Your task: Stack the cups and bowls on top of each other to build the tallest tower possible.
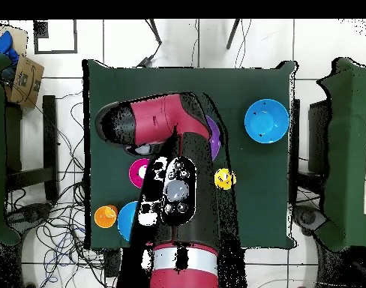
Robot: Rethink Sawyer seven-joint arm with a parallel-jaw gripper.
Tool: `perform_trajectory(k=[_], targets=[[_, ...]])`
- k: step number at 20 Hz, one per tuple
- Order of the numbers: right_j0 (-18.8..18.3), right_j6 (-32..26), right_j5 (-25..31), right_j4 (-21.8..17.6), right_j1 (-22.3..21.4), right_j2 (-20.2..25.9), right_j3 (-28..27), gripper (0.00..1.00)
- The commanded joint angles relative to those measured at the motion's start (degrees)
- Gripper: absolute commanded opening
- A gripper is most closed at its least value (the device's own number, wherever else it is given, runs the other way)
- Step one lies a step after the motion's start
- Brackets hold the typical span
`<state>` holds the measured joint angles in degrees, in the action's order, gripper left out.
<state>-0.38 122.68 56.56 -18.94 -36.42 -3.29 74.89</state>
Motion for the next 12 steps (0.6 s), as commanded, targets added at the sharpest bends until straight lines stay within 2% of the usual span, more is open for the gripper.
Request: perform_trajectory(k=[1, 12], targets=[[1.4, 5.4, -3.1, -0.7, 3.8, 2.2, -0.2, 0.0], [1.8, 5.1, -4.3, -1.3, 4.6, 1.4, -0.8, 0.0]])
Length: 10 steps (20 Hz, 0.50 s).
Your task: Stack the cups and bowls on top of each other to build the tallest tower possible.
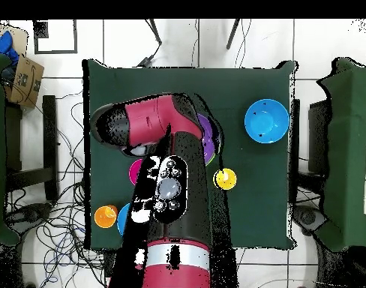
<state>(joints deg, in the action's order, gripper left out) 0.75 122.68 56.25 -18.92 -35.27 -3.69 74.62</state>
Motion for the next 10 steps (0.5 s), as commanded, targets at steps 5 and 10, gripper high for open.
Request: perform_trajectory(k=[5, 10], targets=[[0.9, 4.6, -4.7, -1.6, 3.1, 1.3, 0.4, 0.0], [0.8, 4.2, -5.2, -1.7, 3.1, 1.1, 0.6, 0.0]])
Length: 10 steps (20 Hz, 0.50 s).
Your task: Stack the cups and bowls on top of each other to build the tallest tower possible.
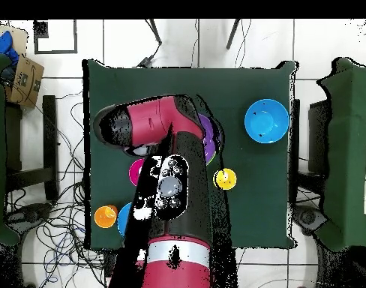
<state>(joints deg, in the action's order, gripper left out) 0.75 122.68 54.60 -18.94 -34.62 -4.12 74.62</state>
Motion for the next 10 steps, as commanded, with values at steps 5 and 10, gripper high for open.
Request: perform_trajectory(k=[5, 10], targets=[[0.6, 3.9, -4.0, -1.5, 2.4, 1.6, 1.0, 0.0], [0.7, 3.8, -3.9, -1.6, 2.4, 1.5, 0.8, 0.0]])
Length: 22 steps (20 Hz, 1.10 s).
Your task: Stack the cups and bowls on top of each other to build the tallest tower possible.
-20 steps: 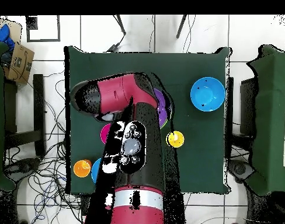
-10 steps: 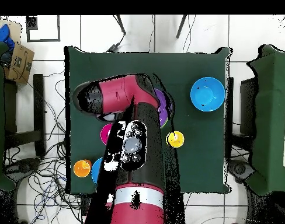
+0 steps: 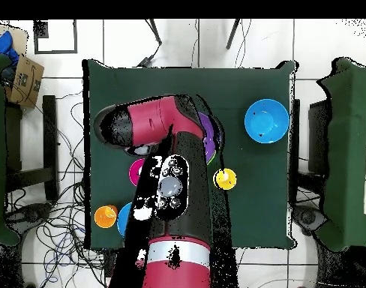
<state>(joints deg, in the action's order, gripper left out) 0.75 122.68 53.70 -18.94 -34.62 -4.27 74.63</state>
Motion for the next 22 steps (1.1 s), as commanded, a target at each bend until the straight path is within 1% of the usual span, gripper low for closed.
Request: perform_trajectory(k=[1, 4, 5, 8, 22], targets=[[0.7, 3.8, -3.0, -1.6, 2.4, 1.6, 0.9, 0.0], [0.8, 3.8, -3.0, -1.6, 2.4, 1.3, 1.0, 0.0], [0.9, 3.8, -3.1, -1.5, 2.4, 1.2, 1.1, 1.0], [0.7, 3.4, -2.9, -1.4, 2.3, 1.3, 1.2, 1.0], [0.4, 0.9, 0.1, -1.3, 3.5, 0.9, -2.1, 1.0]])
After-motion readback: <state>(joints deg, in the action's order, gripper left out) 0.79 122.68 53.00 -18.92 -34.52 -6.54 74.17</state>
